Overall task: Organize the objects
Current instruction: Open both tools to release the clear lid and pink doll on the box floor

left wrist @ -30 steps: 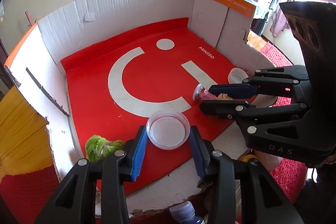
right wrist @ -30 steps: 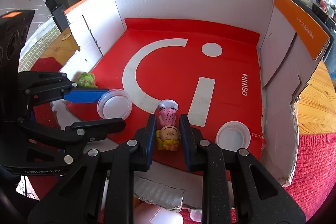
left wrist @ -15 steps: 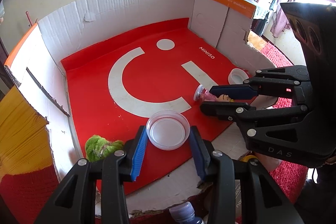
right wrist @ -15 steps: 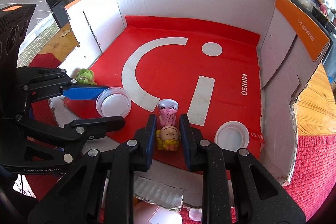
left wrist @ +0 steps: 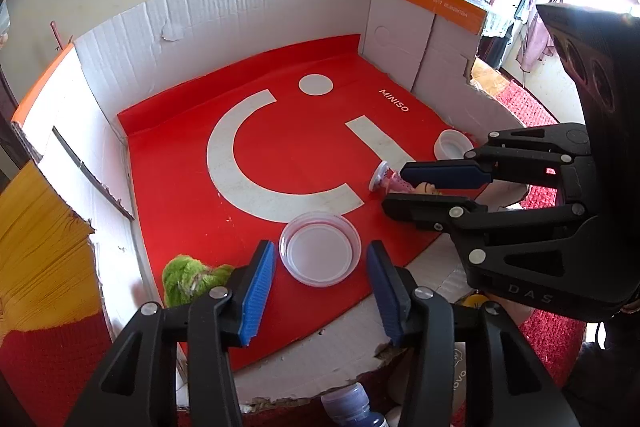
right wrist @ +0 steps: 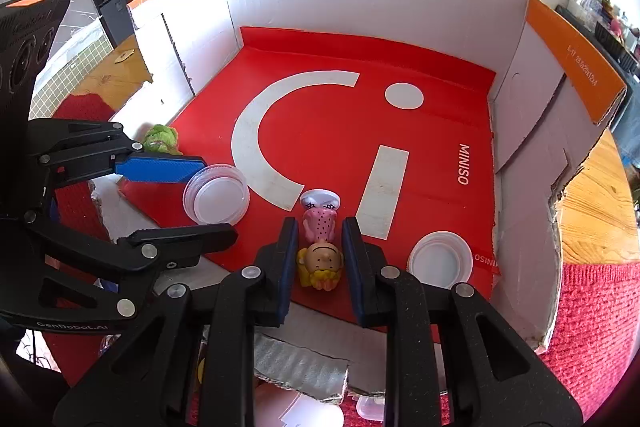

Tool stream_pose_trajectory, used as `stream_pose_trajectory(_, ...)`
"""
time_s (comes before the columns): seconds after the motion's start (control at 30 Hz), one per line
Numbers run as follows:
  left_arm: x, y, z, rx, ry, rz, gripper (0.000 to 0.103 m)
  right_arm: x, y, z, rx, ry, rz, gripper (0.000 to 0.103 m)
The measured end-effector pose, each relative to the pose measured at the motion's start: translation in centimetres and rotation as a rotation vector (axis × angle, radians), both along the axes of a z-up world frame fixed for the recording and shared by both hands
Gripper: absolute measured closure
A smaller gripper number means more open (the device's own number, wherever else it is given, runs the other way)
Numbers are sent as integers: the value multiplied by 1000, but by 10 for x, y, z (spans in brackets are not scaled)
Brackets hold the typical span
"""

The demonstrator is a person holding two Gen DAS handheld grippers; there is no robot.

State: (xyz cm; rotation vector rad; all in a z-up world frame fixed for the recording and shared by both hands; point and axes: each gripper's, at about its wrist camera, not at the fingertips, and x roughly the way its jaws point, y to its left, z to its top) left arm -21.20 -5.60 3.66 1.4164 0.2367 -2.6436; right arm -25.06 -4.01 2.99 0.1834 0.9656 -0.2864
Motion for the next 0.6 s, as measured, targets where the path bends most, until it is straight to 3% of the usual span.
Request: stream_pose_trajectory(0.6, 3, 2, 4, 7, 11, 25, 52, -2, 4, 4, -37, -8, 11, 78)
